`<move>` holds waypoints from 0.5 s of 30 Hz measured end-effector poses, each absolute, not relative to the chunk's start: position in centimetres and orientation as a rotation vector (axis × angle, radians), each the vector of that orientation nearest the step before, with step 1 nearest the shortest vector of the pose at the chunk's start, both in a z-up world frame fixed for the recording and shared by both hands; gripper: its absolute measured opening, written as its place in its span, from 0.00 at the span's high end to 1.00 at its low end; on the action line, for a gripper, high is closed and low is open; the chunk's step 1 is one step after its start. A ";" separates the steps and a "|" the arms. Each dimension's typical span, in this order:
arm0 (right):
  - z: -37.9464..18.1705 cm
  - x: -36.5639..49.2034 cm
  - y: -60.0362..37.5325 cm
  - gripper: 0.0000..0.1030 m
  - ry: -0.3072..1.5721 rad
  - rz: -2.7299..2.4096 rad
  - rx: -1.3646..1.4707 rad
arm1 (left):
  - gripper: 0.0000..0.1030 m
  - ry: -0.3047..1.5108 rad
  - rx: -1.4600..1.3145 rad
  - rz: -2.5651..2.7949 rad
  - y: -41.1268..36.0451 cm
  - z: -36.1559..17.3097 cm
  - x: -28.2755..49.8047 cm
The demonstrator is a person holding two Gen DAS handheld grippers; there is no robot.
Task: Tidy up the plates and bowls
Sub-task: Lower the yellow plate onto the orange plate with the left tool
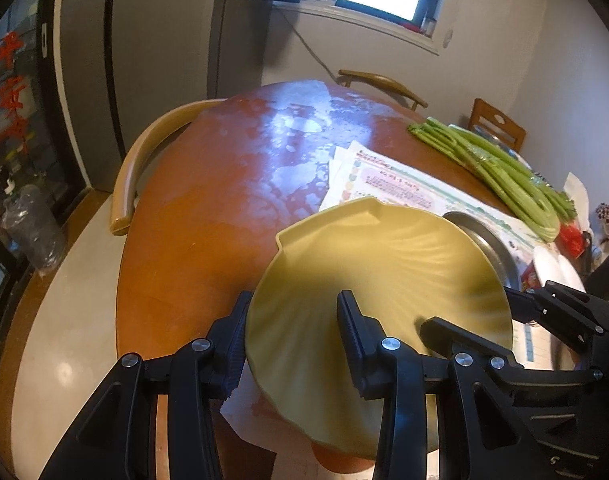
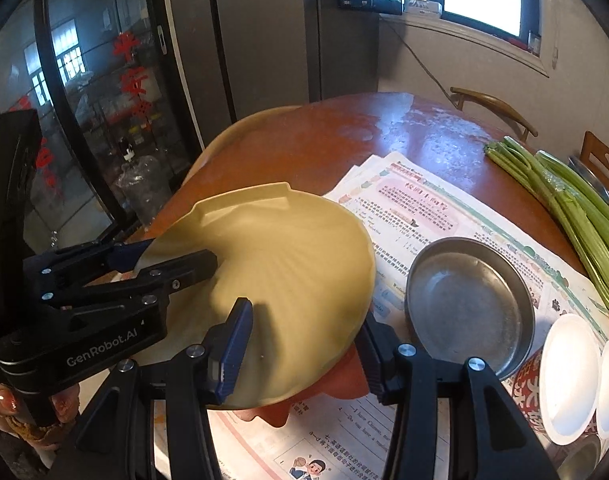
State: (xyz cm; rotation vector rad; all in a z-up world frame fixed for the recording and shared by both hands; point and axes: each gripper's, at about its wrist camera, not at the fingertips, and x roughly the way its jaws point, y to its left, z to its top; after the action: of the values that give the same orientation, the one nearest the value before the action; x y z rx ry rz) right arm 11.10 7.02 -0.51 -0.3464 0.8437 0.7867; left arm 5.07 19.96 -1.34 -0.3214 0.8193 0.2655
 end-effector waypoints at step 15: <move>-2.3 11.8 7.3 0.51 0.880 0.763 -0.355 | 0.59 0.845 -0.291 0.290 19.5 -2.8 5.8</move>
State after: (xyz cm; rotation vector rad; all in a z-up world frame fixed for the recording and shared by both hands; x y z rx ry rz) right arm 11.77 7.34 -2.33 -0.3548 0.8801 0.7631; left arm 5.75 19.51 -2.78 -0.2906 0.8450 0.2898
